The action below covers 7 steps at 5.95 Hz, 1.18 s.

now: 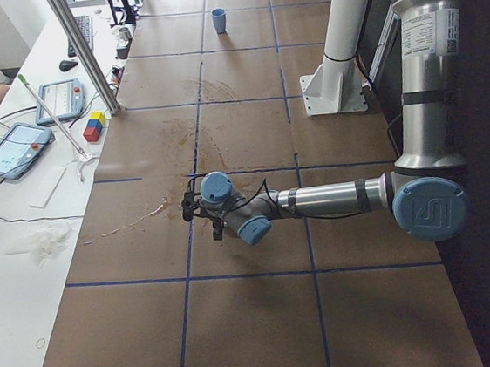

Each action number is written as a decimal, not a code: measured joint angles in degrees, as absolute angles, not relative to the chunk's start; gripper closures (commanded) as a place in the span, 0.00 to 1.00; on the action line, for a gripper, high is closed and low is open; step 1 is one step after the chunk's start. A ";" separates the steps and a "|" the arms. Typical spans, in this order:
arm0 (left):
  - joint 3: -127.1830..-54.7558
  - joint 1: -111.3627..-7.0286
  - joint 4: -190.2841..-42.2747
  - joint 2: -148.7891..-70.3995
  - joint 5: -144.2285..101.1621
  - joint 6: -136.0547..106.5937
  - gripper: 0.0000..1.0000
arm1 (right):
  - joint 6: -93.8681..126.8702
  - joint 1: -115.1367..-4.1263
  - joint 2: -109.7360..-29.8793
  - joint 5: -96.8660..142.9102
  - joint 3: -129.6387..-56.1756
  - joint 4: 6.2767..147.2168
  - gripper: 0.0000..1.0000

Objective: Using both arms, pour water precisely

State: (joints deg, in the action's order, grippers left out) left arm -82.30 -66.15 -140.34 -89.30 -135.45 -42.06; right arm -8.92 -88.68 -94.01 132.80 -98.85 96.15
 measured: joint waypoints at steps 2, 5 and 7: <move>-82.62 -71.21 -133.05 -89.13 -135.60 -29.70 0.00 | -8.44 -88.68 -93.75 132.85 -98.88 96.15 0.00; -89.50 -79.17 -107.39 -89.31 -133.75 -6.79 0.00 | -8.61 -88.68 -93.71 132.89 -98.82 96.15 0.00; -94.75 -87.04 -88.68 -89.74 -133.30 5.96 0.00 | -8.65 -88.68 -93.86 132.89 -98.73 96.15 0.00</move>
State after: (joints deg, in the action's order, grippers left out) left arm -94.75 -87.04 -88.68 -89.74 -133.30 5.96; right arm -8.65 -88.68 -93.86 132.89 -98.73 96.15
